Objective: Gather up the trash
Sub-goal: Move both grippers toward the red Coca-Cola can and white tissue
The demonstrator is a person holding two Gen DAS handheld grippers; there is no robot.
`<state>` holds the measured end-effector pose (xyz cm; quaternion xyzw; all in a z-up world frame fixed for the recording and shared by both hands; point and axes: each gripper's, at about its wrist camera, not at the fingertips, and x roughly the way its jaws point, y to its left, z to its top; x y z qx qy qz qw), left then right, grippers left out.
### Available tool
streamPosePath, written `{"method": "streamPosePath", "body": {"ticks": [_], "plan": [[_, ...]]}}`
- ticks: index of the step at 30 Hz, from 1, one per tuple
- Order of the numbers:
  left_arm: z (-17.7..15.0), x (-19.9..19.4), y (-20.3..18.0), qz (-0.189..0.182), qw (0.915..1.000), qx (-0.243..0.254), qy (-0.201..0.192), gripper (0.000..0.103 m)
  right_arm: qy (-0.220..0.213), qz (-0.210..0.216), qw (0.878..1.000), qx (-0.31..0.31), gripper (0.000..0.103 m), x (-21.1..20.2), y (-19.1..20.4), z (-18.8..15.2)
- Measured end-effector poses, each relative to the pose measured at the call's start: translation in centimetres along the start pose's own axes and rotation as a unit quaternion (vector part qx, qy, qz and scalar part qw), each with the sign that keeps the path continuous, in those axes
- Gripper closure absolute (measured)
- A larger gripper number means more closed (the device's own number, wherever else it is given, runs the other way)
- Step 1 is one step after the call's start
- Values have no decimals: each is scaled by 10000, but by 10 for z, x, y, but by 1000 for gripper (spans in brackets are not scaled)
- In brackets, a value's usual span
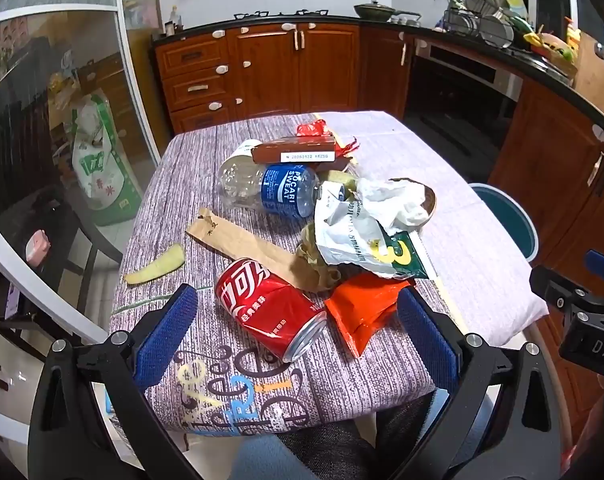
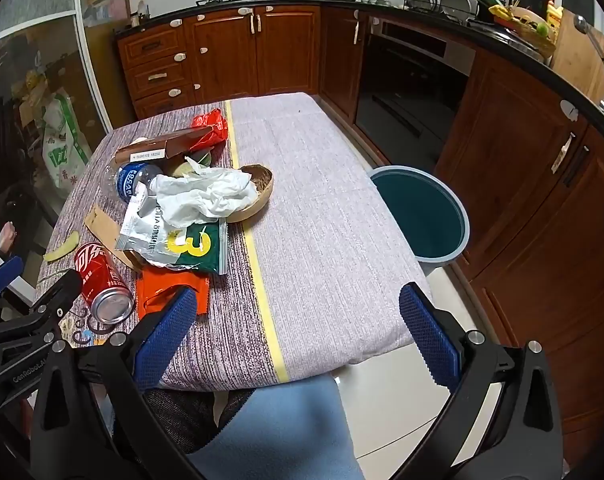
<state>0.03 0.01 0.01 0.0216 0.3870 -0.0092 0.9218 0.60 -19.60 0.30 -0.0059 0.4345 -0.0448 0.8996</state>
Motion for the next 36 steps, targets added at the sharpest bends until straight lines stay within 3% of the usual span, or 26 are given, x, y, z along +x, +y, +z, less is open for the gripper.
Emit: {"method": "streamPosePath", "body": {"ticks": [19,36], "plan": [[-2,0,1,66,9998,38,-194,3,-6,-14,10000,3,6,0,2,4],[0,2,3,-62,9999,-93,23,3,46,-43,10000,23,6,2,-1,6]]}}
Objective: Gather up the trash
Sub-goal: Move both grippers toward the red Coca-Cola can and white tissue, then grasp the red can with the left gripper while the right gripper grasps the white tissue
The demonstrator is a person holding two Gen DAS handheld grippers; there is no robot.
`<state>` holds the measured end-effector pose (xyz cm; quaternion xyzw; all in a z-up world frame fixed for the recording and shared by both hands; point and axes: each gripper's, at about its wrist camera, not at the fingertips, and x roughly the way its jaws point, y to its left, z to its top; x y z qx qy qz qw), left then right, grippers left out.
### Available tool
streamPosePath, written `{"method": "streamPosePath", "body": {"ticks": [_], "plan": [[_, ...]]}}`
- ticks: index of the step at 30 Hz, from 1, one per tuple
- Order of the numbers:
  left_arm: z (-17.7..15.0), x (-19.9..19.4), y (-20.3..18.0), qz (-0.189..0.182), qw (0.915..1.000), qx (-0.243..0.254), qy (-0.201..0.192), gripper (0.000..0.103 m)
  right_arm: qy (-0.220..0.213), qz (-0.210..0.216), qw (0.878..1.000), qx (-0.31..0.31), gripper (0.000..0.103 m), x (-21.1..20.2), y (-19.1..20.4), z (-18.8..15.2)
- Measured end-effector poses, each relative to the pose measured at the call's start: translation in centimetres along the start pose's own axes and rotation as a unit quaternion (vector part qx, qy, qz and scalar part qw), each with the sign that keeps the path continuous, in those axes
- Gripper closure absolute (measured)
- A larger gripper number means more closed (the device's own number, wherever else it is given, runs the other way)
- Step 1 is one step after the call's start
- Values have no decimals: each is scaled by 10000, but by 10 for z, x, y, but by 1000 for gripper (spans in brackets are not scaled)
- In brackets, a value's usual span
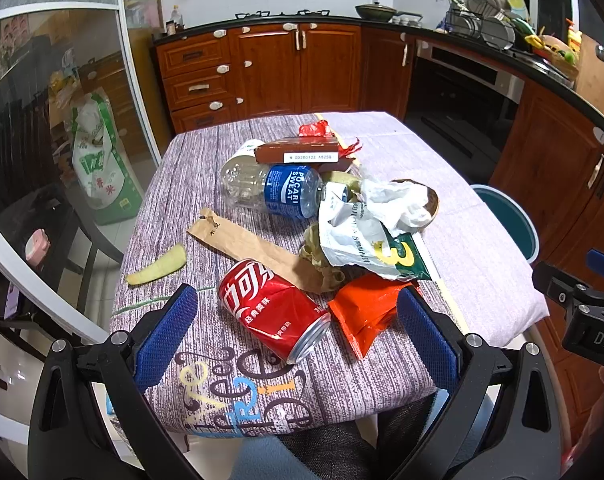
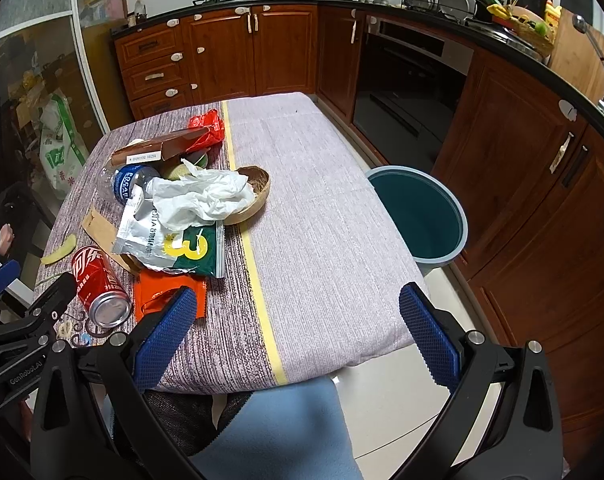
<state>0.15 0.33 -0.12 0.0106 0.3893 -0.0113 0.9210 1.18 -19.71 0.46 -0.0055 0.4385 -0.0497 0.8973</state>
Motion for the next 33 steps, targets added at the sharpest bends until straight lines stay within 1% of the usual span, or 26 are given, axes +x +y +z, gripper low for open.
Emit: {"method": "streamPosePath", "body": {"ticks": [3,8,12,14,16,17,19,21,22,24,26,28,29,30,31,33], "plan": [[0,3,2,-35,9999,-29,123,3,13,-2,10000,-8,6,2,1,0],[-1,7,4,-46,9998,-58,160,3,38,1,10000,-33,6,5,4,-1],[-2,10,5,-156,9992,-143,348,3,48,1,10000,-82,6,7,7,0],[-1,8,5,-64,9998,-54,154,3,39,-2,9999,-100,6,7,8,1],[-2,10,9,-113,9999,-72,83,3,-4,-3,9999,-136,6,8,10,3],[-2,12,12,-194,9998,-83,57,3,-37,15,9999,-168,6,8,11,4],[-3,23,21,-336,9990,-190,209,3,-123,76,9994,-309,6,11,14,7],[-4,41,32,-410,9970,-408,522,4,-76,100,9993,-361,6,19,16,12],[-4,57,38,-441,9949,-521,747,4,-44,114,9993,-345,6,23,16,13],[-5,77,48,-404,9913,-637,1080,4,41,124,9995,-300,6,33,17,15],[-7,93,57,-250,9879,-698,1362,4,142,149,9994,-283,6,42,18,16],[-8,102,63,-151,9863,-779,1444,4,207,143,9992,-305,6,50,20,15],[-8,107,65,-163,9852,-837,1488,4,246,136,9991,-329,6,54,21,15],[-8,111,66,-246,9838,-901,1531,4,311,134,9988,-367,6,60,23,16],[-7,115,67,-359,9845,-976,1415,4,340,135,9986,-382,6,63,24,16],[-6,120,66,-439,9822,-1035,1507,4,402,160,9982,-415,6,70,27,19]]}}
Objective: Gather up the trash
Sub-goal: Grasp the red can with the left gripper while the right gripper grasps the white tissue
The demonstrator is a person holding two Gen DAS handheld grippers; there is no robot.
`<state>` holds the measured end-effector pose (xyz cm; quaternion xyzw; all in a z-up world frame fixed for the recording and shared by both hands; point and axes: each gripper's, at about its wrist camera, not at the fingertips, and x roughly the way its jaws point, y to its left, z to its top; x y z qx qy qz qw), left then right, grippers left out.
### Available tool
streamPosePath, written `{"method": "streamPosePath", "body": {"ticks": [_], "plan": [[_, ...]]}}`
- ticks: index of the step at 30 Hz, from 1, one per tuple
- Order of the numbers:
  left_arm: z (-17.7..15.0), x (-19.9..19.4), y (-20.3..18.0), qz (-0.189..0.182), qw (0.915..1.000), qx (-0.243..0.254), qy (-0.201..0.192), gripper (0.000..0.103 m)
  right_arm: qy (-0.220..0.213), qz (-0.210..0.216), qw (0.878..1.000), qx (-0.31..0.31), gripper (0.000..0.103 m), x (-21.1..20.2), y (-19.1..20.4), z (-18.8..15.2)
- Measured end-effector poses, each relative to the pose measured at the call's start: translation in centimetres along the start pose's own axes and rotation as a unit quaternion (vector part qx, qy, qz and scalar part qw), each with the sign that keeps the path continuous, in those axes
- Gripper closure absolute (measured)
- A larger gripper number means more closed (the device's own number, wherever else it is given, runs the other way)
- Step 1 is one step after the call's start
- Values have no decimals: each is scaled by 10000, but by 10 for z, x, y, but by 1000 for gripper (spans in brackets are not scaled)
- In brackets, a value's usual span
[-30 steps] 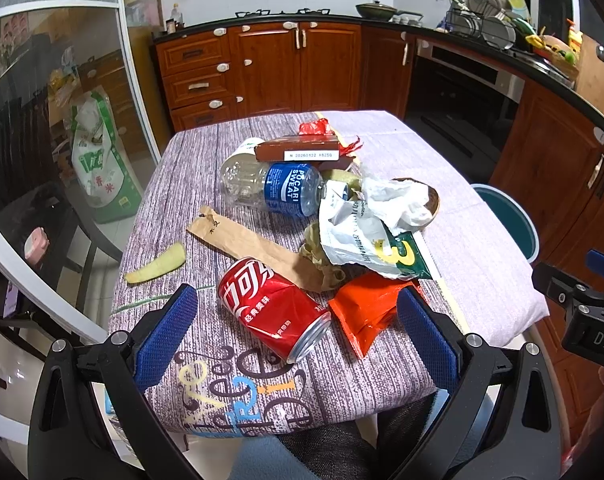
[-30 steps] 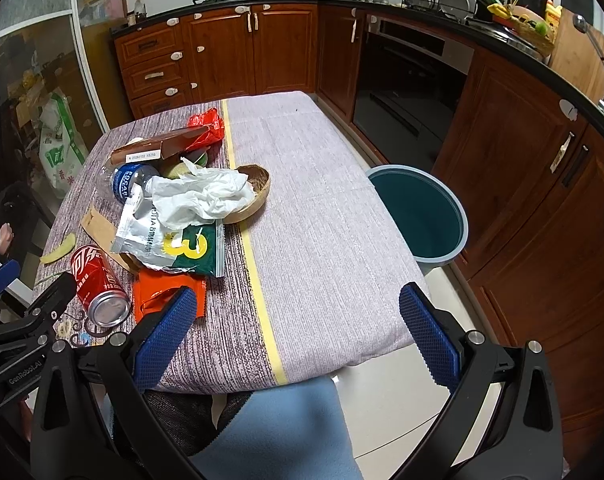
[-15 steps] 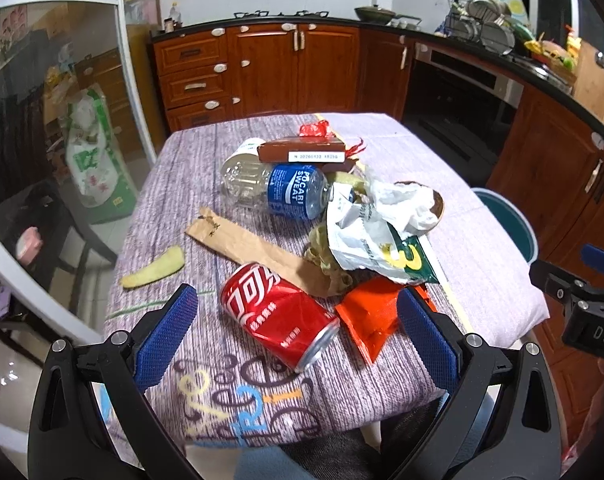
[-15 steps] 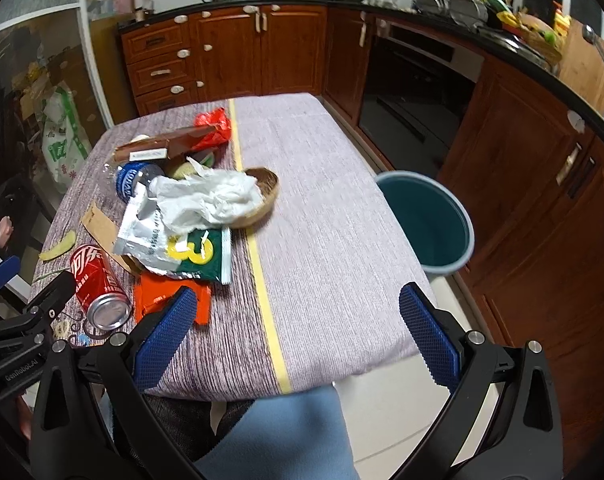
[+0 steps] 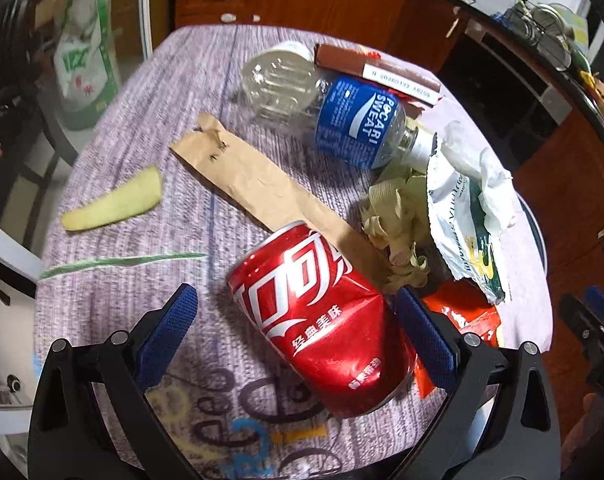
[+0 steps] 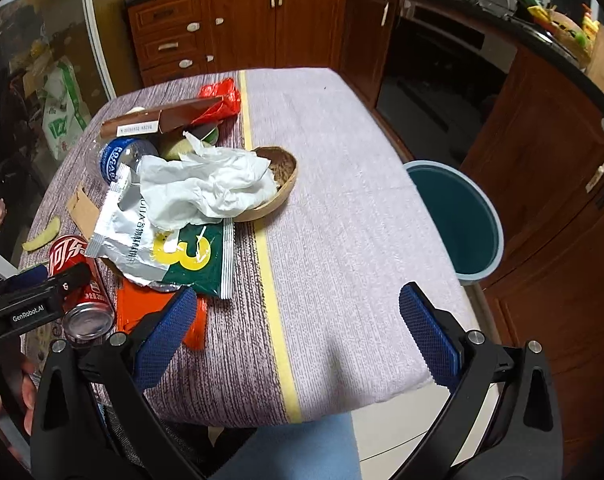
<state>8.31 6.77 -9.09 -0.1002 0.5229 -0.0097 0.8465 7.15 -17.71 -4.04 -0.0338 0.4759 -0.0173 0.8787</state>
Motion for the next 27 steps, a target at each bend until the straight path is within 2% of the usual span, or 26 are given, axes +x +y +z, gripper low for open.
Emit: {"method": "streamPosePath", "body": {"ticks": [2,6,7,10,11,18,23,26,27], "plan": [[3,6,-4,-18,10000,18,46,4,40,45,10000,-19,6,6,3,6],[10,23,-12,-282,9995,97,136,6,8,149,9998,-127,6,11,12,19],[7,27,-13,-203,9994,169,238,13,8,179,9997,-156,6,13,15,23],[8,27,-15,-183,9990,356,215,21,50,307,9993,-208,6,21,21,36],[8,25,-14,-226,9988,378,224,22,58,344,9991,-227,6,24,24,40],[14,2,-7,104,9979,642,-60,28,50,667,9968,-443,6,53,43,75],[26,-11,-5,176,9973,664,-248,28,354,905,9940,-501,6,84,50,89],[27,-16,-5,50,9975,592,-395,28,461,1185,9914,-311,16,94,47,91],[28,-16,-6,55,9975,587,-393,28,490,1299,9900,-265,25,95,46,92]]}}
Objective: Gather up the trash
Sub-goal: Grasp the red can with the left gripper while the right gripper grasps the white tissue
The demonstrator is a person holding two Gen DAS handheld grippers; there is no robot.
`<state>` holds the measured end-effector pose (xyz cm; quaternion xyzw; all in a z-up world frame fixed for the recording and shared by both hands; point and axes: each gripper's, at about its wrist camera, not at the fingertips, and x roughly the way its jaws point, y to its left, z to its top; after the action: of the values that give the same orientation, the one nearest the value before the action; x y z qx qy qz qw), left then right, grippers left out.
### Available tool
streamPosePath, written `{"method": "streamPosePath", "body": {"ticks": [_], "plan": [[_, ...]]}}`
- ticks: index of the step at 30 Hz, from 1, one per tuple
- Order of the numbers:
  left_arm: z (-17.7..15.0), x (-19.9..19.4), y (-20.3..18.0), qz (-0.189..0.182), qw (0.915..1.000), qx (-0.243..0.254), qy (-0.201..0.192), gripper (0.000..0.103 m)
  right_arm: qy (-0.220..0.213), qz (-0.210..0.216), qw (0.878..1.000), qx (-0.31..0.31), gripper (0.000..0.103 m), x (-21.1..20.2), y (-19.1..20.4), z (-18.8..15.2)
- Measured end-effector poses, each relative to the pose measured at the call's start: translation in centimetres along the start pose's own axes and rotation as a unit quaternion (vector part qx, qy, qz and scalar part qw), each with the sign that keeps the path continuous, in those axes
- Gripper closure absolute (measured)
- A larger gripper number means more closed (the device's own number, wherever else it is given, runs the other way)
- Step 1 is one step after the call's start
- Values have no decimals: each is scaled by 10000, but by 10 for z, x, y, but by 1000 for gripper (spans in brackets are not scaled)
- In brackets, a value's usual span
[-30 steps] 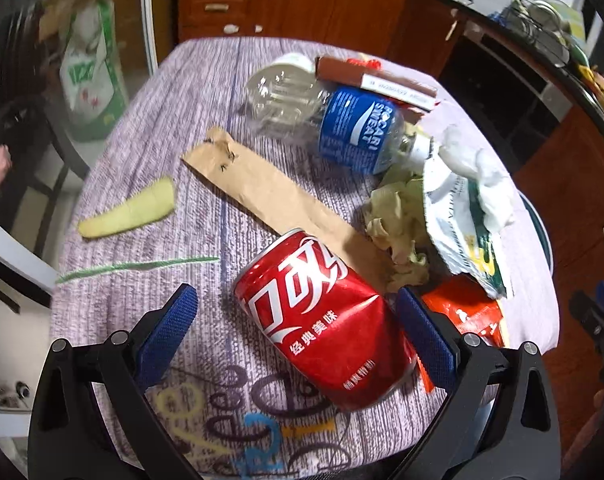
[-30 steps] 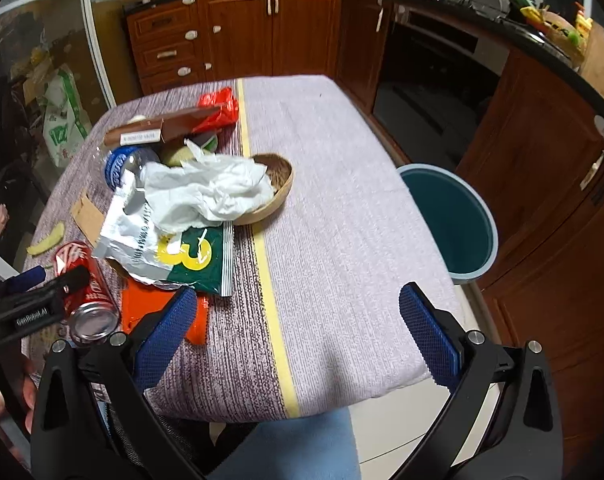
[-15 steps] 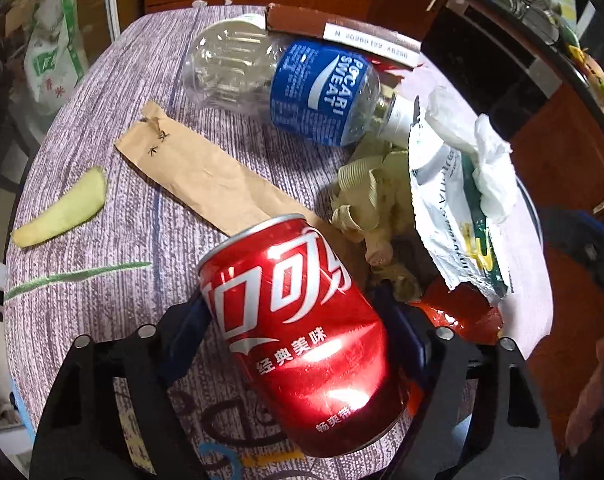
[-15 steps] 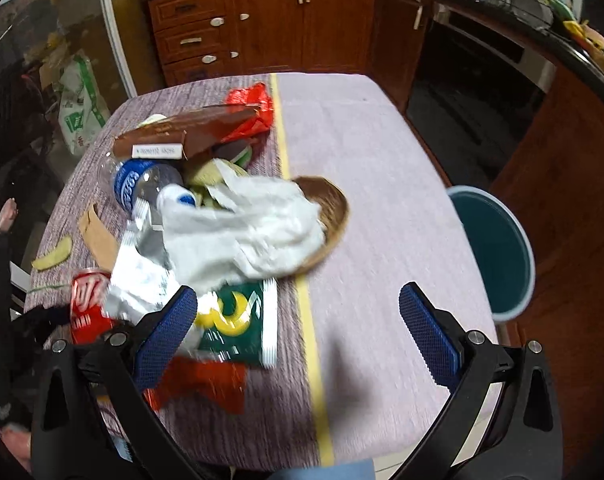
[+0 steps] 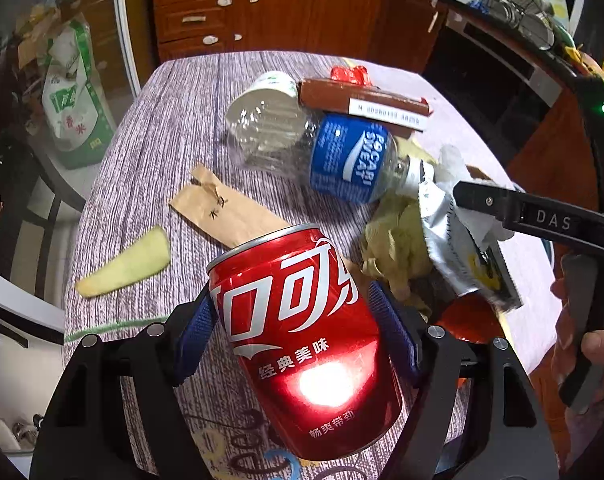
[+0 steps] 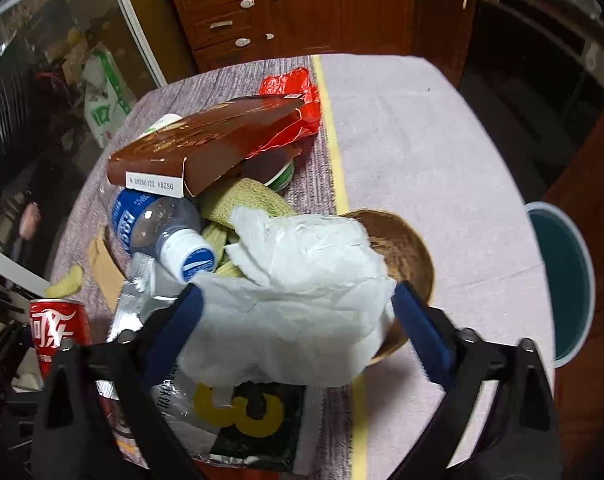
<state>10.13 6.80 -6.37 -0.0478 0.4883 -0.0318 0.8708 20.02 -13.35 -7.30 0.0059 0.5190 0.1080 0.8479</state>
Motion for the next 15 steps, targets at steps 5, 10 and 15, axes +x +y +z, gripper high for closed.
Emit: {"method": "streamPosePath", "body": {"ticks": [5,10,15], "plan": [[8,2,-3,-90,9999,47,-45,28,216,386,9990,-52,82,2,2,0],[13,1,-10,-95,9998,123,-123,28,218,437,9988,-54,93,-4,-1,-4],[19,-6,-11,-61,9994,223,-251,28,-13,483,9988,29,94,-29,-10,0]]}}
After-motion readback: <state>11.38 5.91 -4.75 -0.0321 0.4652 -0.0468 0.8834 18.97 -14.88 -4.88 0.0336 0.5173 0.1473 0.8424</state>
